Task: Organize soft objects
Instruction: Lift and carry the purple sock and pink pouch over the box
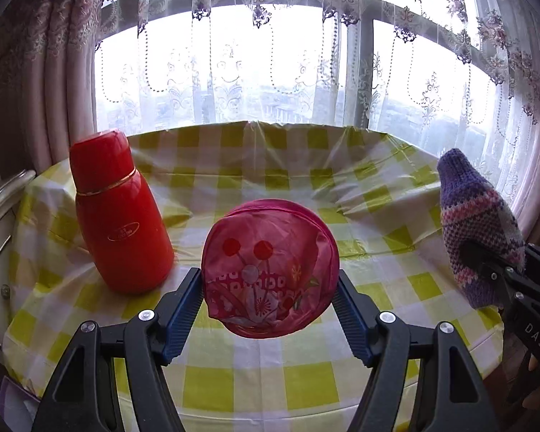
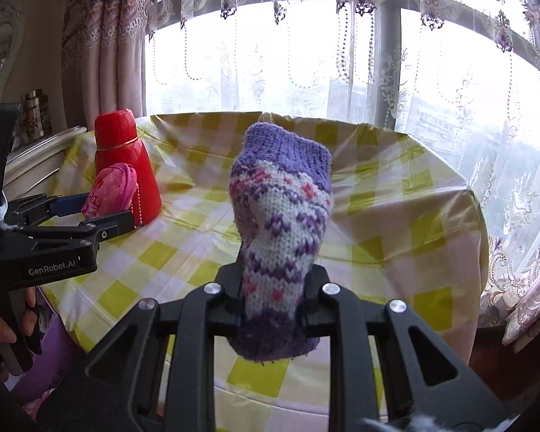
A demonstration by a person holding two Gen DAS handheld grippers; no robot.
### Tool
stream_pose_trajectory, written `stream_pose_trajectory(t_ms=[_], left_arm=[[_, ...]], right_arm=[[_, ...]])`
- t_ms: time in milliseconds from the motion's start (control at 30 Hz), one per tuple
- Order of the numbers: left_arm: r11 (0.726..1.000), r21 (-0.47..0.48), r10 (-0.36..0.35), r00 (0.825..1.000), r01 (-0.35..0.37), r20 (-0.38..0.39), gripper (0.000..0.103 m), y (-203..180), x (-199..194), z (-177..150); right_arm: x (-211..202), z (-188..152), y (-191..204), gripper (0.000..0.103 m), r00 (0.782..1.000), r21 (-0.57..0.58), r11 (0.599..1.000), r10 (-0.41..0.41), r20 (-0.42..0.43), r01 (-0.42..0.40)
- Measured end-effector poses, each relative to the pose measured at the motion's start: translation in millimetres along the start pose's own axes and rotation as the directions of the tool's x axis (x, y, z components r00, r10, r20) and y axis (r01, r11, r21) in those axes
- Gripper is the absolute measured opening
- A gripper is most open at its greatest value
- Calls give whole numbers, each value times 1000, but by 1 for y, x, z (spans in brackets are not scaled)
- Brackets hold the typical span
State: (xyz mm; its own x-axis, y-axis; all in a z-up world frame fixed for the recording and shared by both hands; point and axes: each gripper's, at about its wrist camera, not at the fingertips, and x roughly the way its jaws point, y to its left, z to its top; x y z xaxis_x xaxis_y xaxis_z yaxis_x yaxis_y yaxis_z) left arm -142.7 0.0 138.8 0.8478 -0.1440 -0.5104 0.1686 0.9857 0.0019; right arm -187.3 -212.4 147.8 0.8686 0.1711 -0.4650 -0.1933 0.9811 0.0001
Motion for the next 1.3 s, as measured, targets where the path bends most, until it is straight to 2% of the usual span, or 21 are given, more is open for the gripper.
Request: stream_pose_trajectory(t_ms=[233,700,833,1000,1067,1133,1200,1300], left_arm=[[999,37,14,993,-18,117,72,-6,-47,9],[996,79,37,987,-50,158,72,-2,-89,-4],[995,74,54,986,-67,157,72,8,-103,-12],[990,80,105,984,-118,147,72,29,-125,-29],[988,61,136,982,-145,130,72,45,-133,-41],[987,17,159,983,-161,93,72,67,-141,-55],[981,-44,191,980,-189,49,72,92,-148,-71],[959,-139,246,969,-245,-12,72,130,-162,-98]], right_arm=[[-37,21,7,25,996,-19,1000,-22,87,24],[-72,32,22,26,987,-45,999,7,163,1],[-78,34,34,26,984,-71,997,39,173,-27],[-69,35,63,26,978,-117,982,162,129,-147],[-62,35,81,26,967,-137,965,238,93,-225],[-52,33,104,26,944,-155,935,328,35,-319],[-43,30,132,26,913,-179,897,407,-24,-404],[-34,23,180,26,853,-225,823,508,-121,-522]])
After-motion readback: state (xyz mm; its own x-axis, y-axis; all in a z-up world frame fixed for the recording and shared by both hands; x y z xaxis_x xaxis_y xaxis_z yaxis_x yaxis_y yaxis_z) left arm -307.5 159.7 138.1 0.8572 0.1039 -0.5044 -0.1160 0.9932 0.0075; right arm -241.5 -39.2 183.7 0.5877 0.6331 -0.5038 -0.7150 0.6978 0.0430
